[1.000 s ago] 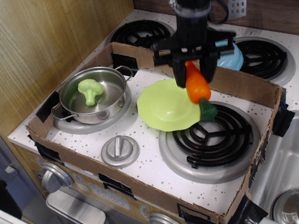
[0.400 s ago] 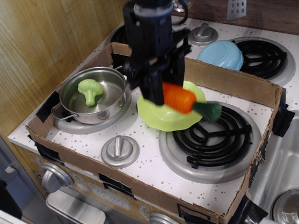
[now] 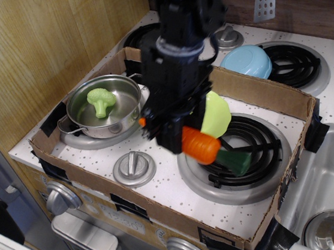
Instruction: Take carrot off plate
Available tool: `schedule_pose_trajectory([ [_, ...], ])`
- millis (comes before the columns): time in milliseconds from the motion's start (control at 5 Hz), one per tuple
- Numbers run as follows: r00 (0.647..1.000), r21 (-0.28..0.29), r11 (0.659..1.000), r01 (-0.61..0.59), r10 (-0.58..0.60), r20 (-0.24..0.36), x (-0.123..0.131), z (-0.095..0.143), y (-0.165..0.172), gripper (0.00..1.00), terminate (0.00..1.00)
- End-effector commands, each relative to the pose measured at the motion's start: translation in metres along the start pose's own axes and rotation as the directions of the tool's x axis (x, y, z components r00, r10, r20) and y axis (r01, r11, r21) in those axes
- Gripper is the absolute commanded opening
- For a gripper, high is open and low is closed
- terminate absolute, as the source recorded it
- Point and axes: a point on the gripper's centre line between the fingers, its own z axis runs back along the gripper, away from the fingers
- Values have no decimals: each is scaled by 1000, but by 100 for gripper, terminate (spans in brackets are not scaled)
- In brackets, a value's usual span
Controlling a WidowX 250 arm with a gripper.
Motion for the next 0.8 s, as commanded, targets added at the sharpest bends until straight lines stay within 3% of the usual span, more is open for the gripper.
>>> schedule_pose_trajectory([
  [0,996,-51,998,-37,41,78,0,-15,9,0,0],
  [400,996,-100,994,-42,49,75,0,-37,15,0,0],
  [600,995,-100,995,-4,14,98,4,-34,12,0,0],
])
